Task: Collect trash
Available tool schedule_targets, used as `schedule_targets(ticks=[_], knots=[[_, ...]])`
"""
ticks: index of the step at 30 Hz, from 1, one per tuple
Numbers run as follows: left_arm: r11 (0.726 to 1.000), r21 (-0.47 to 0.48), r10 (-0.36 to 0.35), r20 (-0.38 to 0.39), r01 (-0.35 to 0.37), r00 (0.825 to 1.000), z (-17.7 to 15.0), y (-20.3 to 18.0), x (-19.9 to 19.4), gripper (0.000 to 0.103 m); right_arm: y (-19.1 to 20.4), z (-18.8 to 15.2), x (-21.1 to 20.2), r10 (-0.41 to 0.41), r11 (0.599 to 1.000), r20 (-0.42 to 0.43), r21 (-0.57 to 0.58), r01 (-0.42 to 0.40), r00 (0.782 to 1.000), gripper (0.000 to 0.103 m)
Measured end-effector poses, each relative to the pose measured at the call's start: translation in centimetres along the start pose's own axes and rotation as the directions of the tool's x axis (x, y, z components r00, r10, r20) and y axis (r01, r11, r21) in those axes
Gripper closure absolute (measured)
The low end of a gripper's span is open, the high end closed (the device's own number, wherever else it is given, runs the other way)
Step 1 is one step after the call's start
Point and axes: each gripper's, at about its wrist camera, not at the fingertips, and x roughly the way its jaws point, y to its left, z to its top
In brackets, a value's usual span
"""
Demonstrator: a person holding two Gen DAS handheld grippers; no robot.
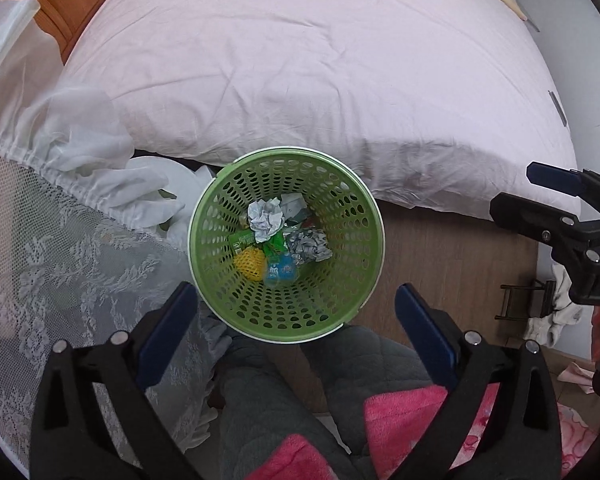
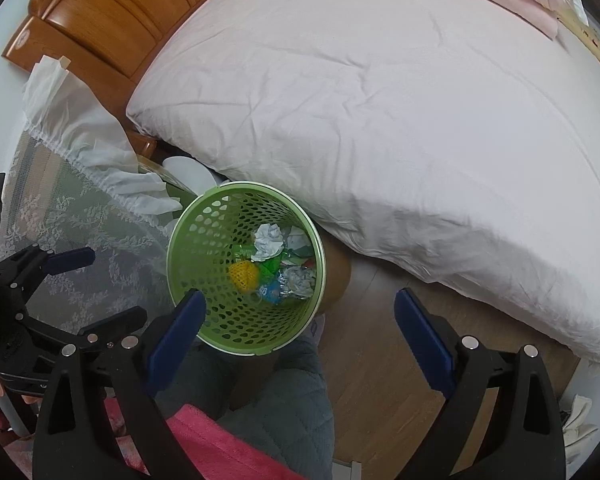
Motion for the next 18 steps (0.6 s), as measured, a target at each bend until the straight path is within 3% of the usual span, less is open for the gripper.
schedule_targets(ticks=[5, 8, 10, 14, 18], knots=[[0.998, -0.038, 0.046, 0.078, -0.043, 0.996, -0.2, 1.0, -2.2, 0.008, 0.6, 0.7, -0.1, -0.010, 1.000, 0.003, -0.022, 0.010, 1.000, 0.008], [0.991, -0.095, 0.110, 0.177, -0.094, 0.978, -0.7, 2.4, -5.7, 0.008, 2.3, 1.6, 0.0, -0.024, 0.997, 0.007, -0.072, 0.024, 1.000, 0.006], [0.980, -0.137, 0.175, 0.242, -0.145, 0.954, -1.3, 3.5, -8.4, 0.008, 3.7, 2.3, 0.1, -0.019, 0.994, 0.011, -0.106, 0.020, 1.000, 0.003], [0.936, -0.274, 0.309, 0.332, -0.222, 0.891, -3.5, 7.1, -14.2, 0.008, 7.6, 4.2, 0.1, 0.004, 0.978, 0.021, -0.210, 0.000, 1.000, 0.003], [0.852, -0.468, 0.423, 0.350, -0.235, 0.836, -7.1, 12.2, -19.7, 0.008, 15.4, 6.6, -1.4, 0.077, 0.922, 0.065, -0.385, -0.046, 0.995, 0.003]])
